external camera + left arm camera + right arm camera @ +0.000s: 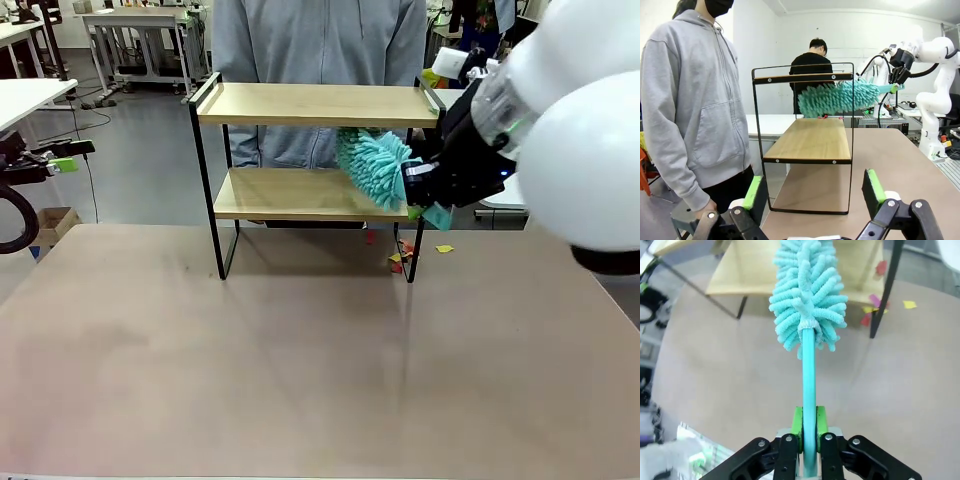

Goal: Clean the shelf.
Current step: Clean the specific section of the Shelf indicated by the human with the Duster.

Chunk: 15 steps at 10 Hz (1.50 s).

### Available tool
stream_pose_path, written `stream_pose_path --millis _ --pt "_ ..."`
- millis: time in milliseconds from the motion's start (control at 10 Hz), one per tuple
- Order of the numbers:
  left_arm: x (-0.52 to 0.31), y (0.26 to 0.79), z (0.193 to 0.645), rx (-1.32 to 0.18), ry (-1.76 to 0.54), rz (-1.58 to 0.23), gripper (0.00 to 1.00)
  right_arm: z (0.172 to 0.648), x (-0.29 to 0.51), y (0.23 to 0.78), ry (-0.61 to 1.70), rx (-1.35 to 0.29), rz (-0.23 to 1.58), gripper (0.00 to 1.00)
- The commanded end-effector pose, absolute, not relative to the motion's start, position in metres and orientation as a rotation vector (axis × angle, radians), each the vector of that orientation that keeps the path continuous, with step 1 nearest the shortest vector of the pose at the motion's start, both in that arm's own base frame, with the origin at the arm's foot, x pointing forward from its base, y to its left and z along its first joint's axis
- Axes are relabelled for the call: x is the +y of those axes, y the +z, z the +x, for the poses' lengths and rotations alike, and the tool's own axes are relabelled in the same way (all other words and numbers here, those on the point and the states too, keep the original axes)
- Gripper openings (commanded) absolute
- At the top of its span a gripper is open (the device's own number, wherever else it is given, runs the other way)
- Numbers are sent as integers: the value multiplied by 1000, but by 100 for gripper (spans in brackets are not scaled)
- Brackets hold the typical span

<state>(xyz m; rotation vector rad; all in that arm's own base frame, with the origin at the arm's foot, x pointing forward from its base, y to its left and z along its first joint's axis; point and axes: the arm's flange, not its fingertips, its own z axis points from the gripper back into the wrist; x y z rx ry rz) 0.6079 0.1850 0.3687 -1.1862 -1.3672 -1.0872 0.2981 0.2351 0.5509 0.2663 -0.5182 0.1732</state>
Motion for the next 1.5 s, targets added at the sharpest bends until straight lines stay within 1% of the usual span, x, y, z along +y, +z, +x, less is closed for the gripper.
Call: stream_pose_path --millis 0,300,600,800,1100,1400 --pt "184 372 606 -1366 -1098 -1184 100 286 203 561 336 -395 357 13" --pt "184 372 606 -1366 -1098 -1184 100 271 175 568 547 -234 427 13" --pt "184 372 606 -1366 -1098 -1184 100 255 143 562 719 -84 350 13" --pt "184 372 606 -1366 -1098 -1184 100 246 112 559 808 6 340 13" --pt "184 372 606 -1366 -1098 -1184 100 252 53 556 877 76 383 13" --pt "184 372 606 -1366 -1098 -1184 100 263 22 553 908 53 457 13"
